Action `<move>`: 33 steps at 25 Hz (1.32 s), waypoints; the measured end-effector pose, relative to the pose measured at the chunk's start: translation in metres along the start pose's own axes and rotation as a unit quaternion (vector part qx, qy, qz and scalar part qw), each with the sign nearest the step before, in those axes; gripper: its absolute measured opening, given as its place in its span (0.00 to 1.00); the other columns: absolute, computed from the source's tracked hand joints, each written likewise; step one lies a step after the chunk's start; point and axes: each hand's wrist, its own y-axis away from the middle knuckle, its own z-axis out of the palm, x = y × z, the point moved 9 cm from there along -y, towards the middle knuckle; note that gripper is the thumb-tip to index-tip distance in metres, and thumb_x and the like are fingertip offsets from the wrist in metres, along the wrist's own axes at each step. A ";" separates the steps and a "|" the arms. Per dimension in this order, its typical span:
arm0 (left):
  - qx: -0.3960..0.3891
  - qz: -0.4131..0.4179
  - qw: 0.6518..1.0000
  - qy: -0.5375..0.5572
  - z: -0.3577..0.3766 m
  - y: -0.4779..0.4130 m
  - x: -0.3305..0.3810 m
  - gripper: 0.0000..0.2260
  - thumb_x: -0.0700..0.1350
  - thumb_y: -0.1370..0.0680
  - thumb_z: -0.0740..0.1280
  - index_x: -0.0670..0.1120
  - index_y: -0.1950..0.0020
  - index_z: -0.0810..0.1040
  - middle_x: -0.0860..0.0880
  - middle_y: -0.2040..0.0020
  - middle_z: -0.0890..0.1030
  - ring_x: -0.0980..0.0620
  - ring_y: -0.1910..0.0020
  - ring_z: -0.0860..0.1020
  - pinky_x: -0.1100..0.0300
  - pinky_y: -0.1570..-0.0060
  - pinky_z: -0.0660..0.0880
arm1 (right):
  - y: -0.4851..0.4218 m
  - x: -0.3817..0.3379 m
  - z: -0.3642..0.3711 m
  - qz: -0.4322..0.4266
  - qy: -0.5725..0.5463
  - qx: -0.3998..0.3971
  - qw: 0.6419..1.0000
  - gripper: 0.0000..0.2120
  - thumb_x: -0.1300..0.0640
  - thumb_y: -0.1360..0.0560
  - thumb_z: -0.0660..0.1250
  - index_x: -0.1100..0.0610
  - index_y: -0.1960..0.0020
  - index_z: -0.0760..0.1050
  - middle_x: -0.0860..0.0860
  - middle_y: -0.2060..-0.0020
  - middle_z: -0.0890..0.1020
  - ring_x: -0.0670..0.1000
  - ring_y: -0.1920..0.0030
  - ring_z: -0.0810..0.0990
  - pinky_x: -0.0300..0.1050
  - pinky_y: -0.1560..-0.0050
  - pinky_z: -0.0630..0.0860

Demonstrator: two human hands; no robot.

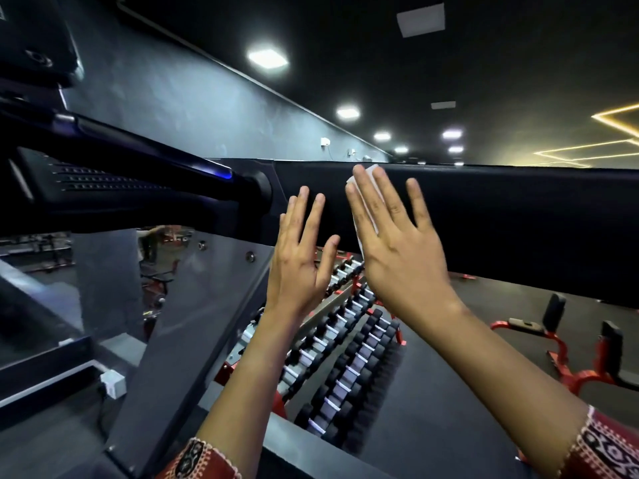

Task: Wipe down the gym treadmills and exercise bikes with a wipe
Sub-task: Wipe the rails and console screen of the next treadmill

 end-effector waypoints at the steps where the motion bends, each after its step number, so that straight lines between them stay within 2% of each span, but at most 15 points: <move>1: -0.008 0.012 1.000 -0.008 -0.001 -0.001 -0.001 0.24 0.48 0.20 0.57 0.39 0.26 0.61 0.41 0.24 0.58 0.45 0.24 0.55 0.56 0.25 0.49 | -0.004 -0.006 0.002 -0.008 -0.002 0.000 1.000 0.30 0.59 0.25 0.45 0.63 0.24 0.56 0.58 0.23 0.56 0.56 0.23 0.52 0.57 0.25 0.43; 3: -0.020 0.025 0.999 -0.024 -0.003 -0.003 -0.006 0.25 0.49 0.20 0.57 0.38 0.26 0.61 0.40 0.25 0.59 0.44 0.25 0.56 0.55 0.25 0.50 | -0.014 -0.013 0.003 -0.013 0.000 0.009 1.000 0.30 0.58 0.25 0.44 0.63 0.24 0.57 0.58 0.24 0.57 0.55 0.23 0.53 0.57 0.25 0.42; 6: 0.000 -0.002 0.998 -0.067 -0.018 -0.012 -0.030 0.26 0.50 0.20 0.57 0.38 0.26 0.61 0.40 0.25 0.60 0.45 0.25 0.55 0.57 0.26 0.47 | -0.029 -0.019 0.008 0.013 -0.006 0.022 1.000 0.30 0.59 0.26 0.43 0.65 0.24 0.56 0.59 0.24 0.56 0.57 0.23 0.53 0.57 0.25 0.41; 9: 0.011 0.018 0.990 -0.143 -0.034 -0.018 -0.046 0.25 0.50 0.20 0.57 0.38 0.27 0.64 0.39 0.26 0.62 0.45 0.25 0.55 0.57 0.26 0.46 | -0.040 -0.039 0.014 -0.029 -0.012 0.029 0.999 0.31 0.58 0.27 0.44 0.64 0.26 0.62 0.59 0.25 0.61 0.55 0.24 0.57 0.57 0.26 0.44; 11: 0.000 0.050 0.980 -0.195 -0.038 -0.019 -0.050 0.25 0.49 0.21 0.57 0.38 0.27 0.65 0.40 0.26 0.63 0.46 0.25 0.56 0.57 0.26 0.46 | -0.054 -0.044 0.018 -0.020 -0.004 0.016 1.000 0.31 0.55 0.27 0.44 0.64 0.25 0.60 0.59 0.25 0.60 0.56 0.24 0.56 0.58 0.26 0.44; 14: -0.020 0.065 0.971 -0.230 -0.039 -0.017 -0.055 0.26 0.50 0.21 0.56 0.38 0.26 0.63 0.42 0.25 0.62 0.51 0.24 0.53 0.58 0.25 0.45 | -0.076 -0.063 0.030 -0.043 0.048 -0.022 0.998 0.32 0.53 0.26 0.40 0.62 0.24 0.54 0.58 0.24 0.55 0.56 0.23 0.51 0.58 0.28 0.38; 16: -0.027 0.068 0.968 -0.239 -0.040 -0.016 -0.059 0.27 0.50 0.22 0.55 0.38 0.26 0.63 0.43 0.25 0.61 0.55 0.24 0.50 0.58 0.25 0.45 | -0.090 -0.074 0.034 -0.067 0.063 -0.025 0.995 0.32 0.52 0.26 0.41 0.61 0.23 0.53 0.57 0.23 0.53 0.56 0.23 0.50 0.58 0.28 0.37; 18: -0.024 0.067 0.967 -0.246 -0.041 -0.014 -0.061 0.27 0.51 0.21 0.56 0.39 0.25 0.62 0.45 0.24 0.60 0.57 0.24 0.48 0.57 0.26 0.45 | -0.088 -0.071 0.033 -0.070 0.057 -0.015 0.996 0.32 0.53 0.26 0.42 0.61 0.24 0.55 0.57 0.23 0.55 0.55 0.23 0.52 0.58 0.27 0.41; 21: -0.018 0.058 0.973 -0.223 -0.040 -0.012 -0.061 0.26 0.51 0.21 0.56 0.40 0.25 0.62 0.47 0.24 0.59 0.57 0.24 0.48 0.57 0.26 0.46 | -0.035 -0.063 0.027 -0.066 0.009 0.034 0.997 0.30 0.59 0.26 0.43 0.64 0.25 0.59 0.59 0.25 0.59 0.56 0.24 0.55 0.57 0.25 0.48; 24: -0.015 0.050 0.977 -0.207 -0.039 -0.011 -0.063 0.26 0.51 0.20 0.56 0.41 0.24 0.61 0.47 0.24 0.59 0.57 0.24 0.48 0.57 0.26 0.46 | 0.000 -0.066 0.029 -0.088 0.005 0.029 0.996 0.29 0.65 0.24 0.37 0.65 0.24 0.57 0.59 0.24 0.57 0.57 0.23 0.54 0.57 0.25 0.48; 29: -0.008 0.049 0.977 -0.209 -0.041 -0.012 -0.062 0.27 0.50 0.21 0.56 0.39 0.25 0.62 0.46 0.24 0.59 0.58 0.24 0.48 0.55 0.26 0.47 | -0.064 -0.078 0.036 -0.078 0.012 0.027 0.997 0.29 0.57 0.26 0.47 0.65 0.28 0.65 0.60 0.27 0.65 0.57 0.25 0.61 0.56 0.26 0.45; 33: -0.017 0.039 0.979 -0.200 -0.040 -0.011 -0.063 0.27 0.51 0.21 0.57 0.41 0.25 0.61 0.47 0.24 0.60 0.57 0.24 0.49 0.56 0.26 0.47 | -0.026 -0.063 0.034 -0.076 0.002 0.027 0.997 0.29 0.59 0.25 0.48 0.65 0.25 0.58 0.59 0.24 0.58 0.57 0.23 0.54 0.58 0.25 0.47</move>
